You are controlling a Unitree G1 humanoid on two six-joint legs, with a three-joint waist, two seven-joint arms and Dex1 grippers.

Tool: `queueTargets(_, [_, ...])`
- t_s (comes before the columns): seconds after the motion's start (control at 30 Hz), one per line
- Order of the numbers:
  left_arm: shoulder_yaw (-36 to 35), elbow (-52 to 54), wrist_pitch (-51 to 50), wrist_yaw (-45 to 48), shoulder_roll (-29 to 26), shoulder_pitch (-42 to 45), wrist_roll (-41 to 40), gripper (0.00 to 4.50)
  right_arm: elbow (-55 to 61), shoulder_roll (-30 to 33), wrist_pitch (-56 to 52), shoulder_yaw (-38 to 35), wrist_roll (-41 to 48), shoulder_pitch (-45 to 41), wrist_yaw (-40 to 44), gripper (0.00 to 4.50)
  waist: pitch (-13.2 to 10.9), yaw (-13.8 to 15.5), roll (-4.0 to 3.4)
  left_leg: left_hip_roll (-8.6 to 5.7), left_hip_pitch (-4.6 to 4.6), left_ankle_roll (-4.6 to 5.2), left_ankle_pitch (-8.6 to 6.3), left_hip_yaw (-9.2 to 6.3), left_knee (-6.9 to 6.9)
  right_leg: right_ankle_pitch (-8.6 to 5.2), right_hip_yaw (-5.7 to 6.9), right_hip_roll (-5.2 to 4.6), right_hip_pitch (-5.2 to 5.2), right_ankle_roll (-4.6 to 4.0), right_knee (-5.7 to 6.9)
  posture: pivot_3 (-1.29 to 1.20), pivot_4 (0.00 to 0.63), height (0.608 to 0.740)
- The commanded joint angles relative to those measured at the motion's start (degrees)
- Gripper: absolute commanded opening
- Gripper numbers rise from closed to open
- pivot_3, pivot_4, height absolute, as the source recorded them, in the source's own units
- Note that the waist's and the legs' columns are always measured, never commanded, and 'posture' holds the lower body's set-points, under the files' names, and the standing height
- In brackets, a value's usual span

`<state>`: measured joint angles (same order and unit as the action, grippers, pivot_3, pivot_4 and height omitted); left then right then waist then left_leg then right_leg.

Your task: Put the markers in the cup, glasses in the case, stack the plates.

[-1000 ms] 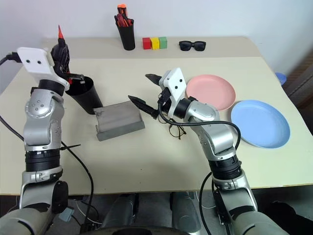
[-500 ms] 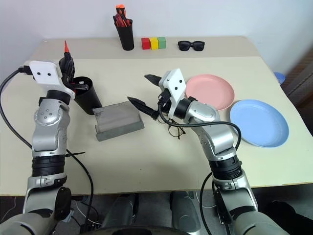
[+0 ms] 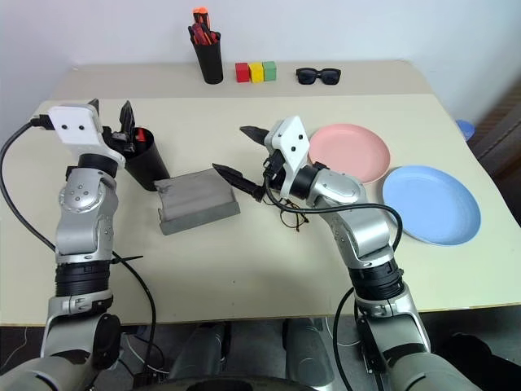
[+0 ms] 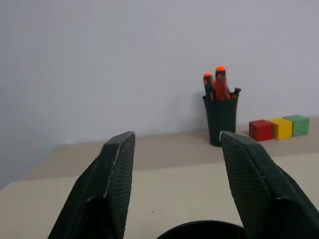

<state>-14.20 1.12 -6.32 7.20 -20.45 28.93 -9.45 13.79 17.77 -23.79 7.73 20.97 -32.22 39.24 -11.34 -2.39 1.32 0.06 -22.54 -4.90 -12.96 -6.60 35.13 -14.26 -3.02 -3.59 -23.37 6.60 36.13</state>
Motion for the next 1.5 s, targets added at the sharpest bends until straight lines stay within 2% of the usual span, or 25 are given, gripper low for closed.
queueTargets(0.03, [0.21, 7.8, -3.46, 8.13, -3.56, -0.1, -6.21, 2.89, 2.51, 2.19, 0.21, -1.54, 0.49, 0.11, 1.21, 4.5, 0.0, -0.02, 0.0, 0.0, 0.0, 0.0, 0.0, 0.0, 0.0, 0.0, 0.0, 0.0, 0.0, 0.0, 0.0, 0.0, 0.15, 0.74])
queueTargets(0.07, [0.42, 10.37, -7.08, 11.52, -5.08, -0.93, -9.73, 2.89, 2.62, 3.48, 0.06, -2.11, 0.73, 0.38, 1.95, 4.5, 0.0, -0.05, 0.0, 0.0, 0.0, 0.0, 0.0, 0.0, -0.01, 0.0, 0.0, 0.0, 0.0, 0.0, 0.0, 0.0, 0.15, 0.74])
queueTargets(0.1, [0.98, 13.27, -11.51, 15.78, -7.42, -2.13, -13.61, 3.45, 2.77, 5.32, -0.17, -2.66, 0.94, 0.76, 3.15, 4.5, 0.0, -0.08, -0.01, 0.0, 0.0, 0.0, 0.0, 0.0, -0.01, -0.01, 0.0, 0.0, 0.0, -0.01, 0.0, 0.0, 0.15, 0.74])
queueTargets(0.17, [1.94, 17.33, -18.29, 21.85, -11.86, -4.38, -18.73, 4.2, 3.18, 8.87, -0.51, -3.11, 1.21, 1.52, 5.64, 4.5, -0.02, -0.15, -0.04, 0.0, 0.0, 0.0, 0.0, 0.01, -0.03, -0.01, -0.01, -0.01, 0.01, -0.01, -0.01, 0.0, 0.15, 0.74])
queueTargets(0.2, [2.5, 18.5, -21.48, 23.67, -14.11, -5.31, -20.18, 4.38, 3.5, 10.64, -0.58, -3.13, 1.37, 1.95, 7.06, 4.5, -0.03, -0.13, -0.05, 0.0, 0.01, 0.01, -0.01, 0.01, -0.04, -0.02, -0.01, -0.01, 0.01, -0.01, -0.02, 0.0, 0.15, 0.74])
queueTargets(0.3, [7.18, 20.76, -30.87, 31.0, -23.27, -9.27, -21.03, 4.38, 5.07, 17.87, -1.08, -3.0, 1.61, 4.09, 13.57, 4.5, -0.05, -0.17, -0.08, 0.0, 0.03, 0.02, -0.01, 0.01, -0.02, -0.03, -0.01, 0.02, 0.01, -0.03, 0.01, 0.0, 0.15, 0.74])
queueTargets(0.33, [10.51, 21.12, -32.28, 32.87, -26.28, -10.16, -19.04, 4.38, 5.53, 20.2, -0.66, -2.9, 1.48, 5.01, 15.68, 4.5, -0.06, -0.18, -0.09, 0.0, 0.03, 0.02, -0.01, 0.01, -0.02, -0.07, -0.02, 0.02, 0.0, -0.09, 0.01, 0.0, 0.15, 0.74])
queueTargets(0.4, [15.15, 21.23, -34.14, 34.4, -29.52, -10.36, -16.4, 4.38, 5.69, 22.29, -0.06, -2.79, 1.39, 5.79, 17.23, 4.5, -0.06, -0.16, -0.09, 0.0, 0.03, 0.03, -0.02, 0.03, -0.01, -0.17, -0.04, 0.01, 0.02, -0.24, -0.02, 0.0, 0.15, 0.74])
queueTargets(0.53, [21.36, 21.25, -35.58, 38.82, -31.88, -10.56, -14.28, 4.38, 5.47, 22.6, 0.68, -2.91, 0.49, 6.49, 17.04, 4.5, -0.06, -0.2, -0.09, 0.01, 0.03, 0.03, -0.02, 0.05, 0.0, -0.18, -0.06, 0.01, 0.01, -0.27, -0.03, 0.0, 0.15, 0.74])
queueTargets(0.7, [24.27, 17.25, -35.47, 39.22, -30.97, -9.83, -10.8, 4.38, 7.41, 22.2, 0.45, -2.67, -0.04, 8.11, 16.11, 4.5, -0.07, -0.07, -0.1, 0.01, 0.0, 0.04, -0.02, 0.04, -0.02, -0.18, -0.05, 0.01, -0.01, -0.25, -0.04, 0.0, 0.15, 0.74])
queueTargets(0.8, [24.27, 16.74, -34.25, 39.97, -30.17, -10.06, -10.1, 3.55, 8.05, 22.0, 0.28, -2.42, -0.2, 8.66, 15.64, 4.5, -0.07, -0.05, -0.09, 0.01, -0.01, 0.04, -0.02, 0.04, 0.0, -0.18, -0.05, 0.0, -0.01, -0.25, -0.04, 0.0, 0.15, 0.74])
queueTargets(0.97, [23.57, 16.96, -31.34, 41.78, -29.53, -11.29, -9.38, 0.89, 8.39, 21.97, 0.18, -2.23, -0.34, 9.08, 15.5, 4.5, -0.07, -0.09, -0.09, 0.01, -0.01, 0.04, -0.02, 0.04, 0.0, -0.18, -0.05, 0.0, -0.01, -0.25, -0.03, 0.0, 0.15, 0.74])
queueTargets(1.0, [23.75, 16.92, -29.7, 42.49, -29.69, -11.62, -8.75, 0.42, 8.4, 22.02, 0.16, -2.18, -0.35, 9.12, 15.56, 4.5, -0.07, -0.11, -0.1, 0.01, -0.01, 0.04, -0.02, 0.04, 0.0, -0.18, -0.05, -0.01, -0.01, -0.25, -0.04, 0.0, 0.15, 0.74])
queueTargets(1.03, [23.77, 16.73, -27.75, 43.19, -29.54, -11.83, -8.27, 0.16, 8.38, 22.08, 0.15, -2.15, -0.33, 9.16, 15.66, 4.5, -0.07, -0.08, -0.09, 0.01, -0.01, 0.04, -0.02, 0.04, 0.0, -0.18, -0.05, -0.01, -0.01, -0.25, -0.04, 0.0, 0.15, 0.74])
queueTargets(1.27, [24.0, 18.43, -21.51, 52.13, -30.58, -12.51, -9.57, 0.16, 8.17, 22.83, -1.66, -1.99, -0.04, 9.29, 16.17, 4.5, -0.07, -0.02, -0.09, 0.01, -0.02, 0.04, -0.02, 0.05, 0.0, -0.18, -0.05, -0.01, -0.01, -0.26, -0.04, 0.0, 0.15, 0.74])
queueTargets(1.4, [27.65, 18.63, -14.94, 58.69, -33.69, -12.01, -4.97, 0.16, 8.12, 24.21, -9.34, -2.46, 2.13, 9.35, 15.99, 4.5, -0.07, -0.03, -0.1, 0.01, -0.01, 0.04, -0.02, 0.05, 0.0, -0.18, -0.06, -0.01, -0.01, -0.27, -0.04, 0.0, 0.15, 0.74])
queueTargets(1.5, [29.16, 16.99, -12.29, 60.44, -33.94, -10.89, -2.49, 0.16, 7.62, 24.2, -14.64, -2.79, 3.22, 8.88, 14.51, 4.5, -0.07, 0.0, -0.1, 0.01, -0.01, 0.04, -0.02, 0.05, 0.0, -0.19, -0.06, -0.01, -0.01, -0.29, -0.04, 0.0, 0.15, 0.74])
